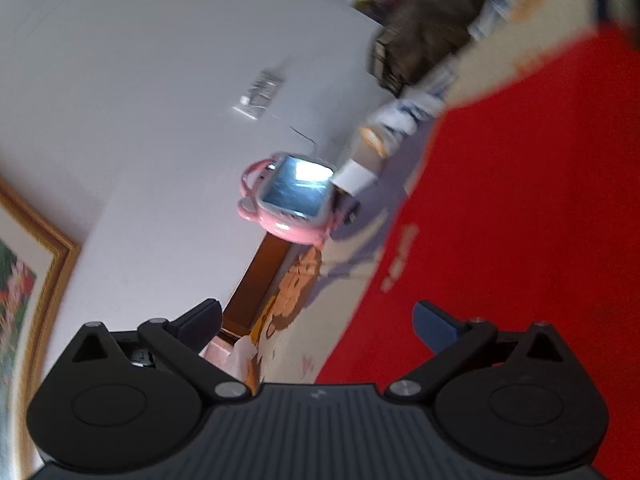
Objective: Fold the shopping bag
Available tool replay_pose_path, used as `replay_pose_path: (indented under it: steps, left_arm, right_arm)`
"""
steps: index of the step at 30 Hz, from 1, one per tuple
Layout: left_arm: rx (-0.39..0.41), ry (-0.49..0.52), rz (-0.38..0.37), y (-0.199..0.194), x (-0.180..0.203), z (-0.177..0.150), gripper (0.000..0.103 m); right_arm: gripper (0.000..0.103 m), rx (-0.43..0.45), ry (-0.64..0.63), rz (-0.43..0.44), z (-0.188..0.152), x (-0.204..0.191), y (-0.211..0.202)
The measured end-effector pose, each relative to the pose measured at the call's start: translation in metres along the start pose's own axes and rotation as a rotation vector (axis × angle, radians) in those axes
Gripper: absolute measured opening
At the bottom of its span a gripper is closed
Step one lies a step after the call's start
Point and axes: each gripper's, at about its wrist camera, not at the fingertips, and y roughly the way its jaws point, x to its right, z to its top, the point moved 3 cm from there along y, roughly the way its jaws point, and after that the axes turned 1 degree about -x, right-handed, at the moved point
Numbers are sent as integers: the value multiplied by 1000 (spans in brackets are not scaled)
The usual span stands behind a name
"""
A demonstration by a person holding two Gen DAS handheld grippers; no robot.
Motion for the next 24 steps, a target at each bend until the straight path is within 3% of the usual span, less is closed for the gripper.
replay_pose_path:
  steps: [1, 2, 3, 8, 11, 15, 17, 19, 21, 24]
  left_arm:
    - [-10, 5, -7, -1, 2, -4, 102]
    - [-19, -1, -10, -2, 3, -9, 102]
    - [-27, -19, -9, -4, 2, -14, 102]
    - [-60, -39, -2, -11, 0, -23, 102]
    - [-115, -118, -37, -12, -2, -21, 101]
    - [-199, -244, -97, -20, 6, -3, 101]
    - [-224, -307, -118, -24, 13, 9, 101]
    - [-258, -358, -100, -26, 23, 28, 101]
    - [-297, -406, -80, -25, 29, 44, 101]
    - [-300, -598, -161, -26, 25, 69, 101]
  right_arm:
    - [19, -25, 13, 18, 7, 6, 6]
    - [5, -35, 46, 56, 11, 10, 9]
    - [5, -45, 78, 93, 16, 15, 12]
    - [4, -92, 38, 93, 31, 22, 27]
    - [3, -88, -21, 85, 45, 11, 30]
    - [3, -144, -315, 16, 96, -4, 60]
    - [4, -177, -540, -24, 123, -21, 88]
    - [4, -188, -679, -32, 140, -34, 112]
    - [5, -184, -786, -33, 150, -50, 134]
    - [5, -131, -1049, -61, 157, -84, 171]
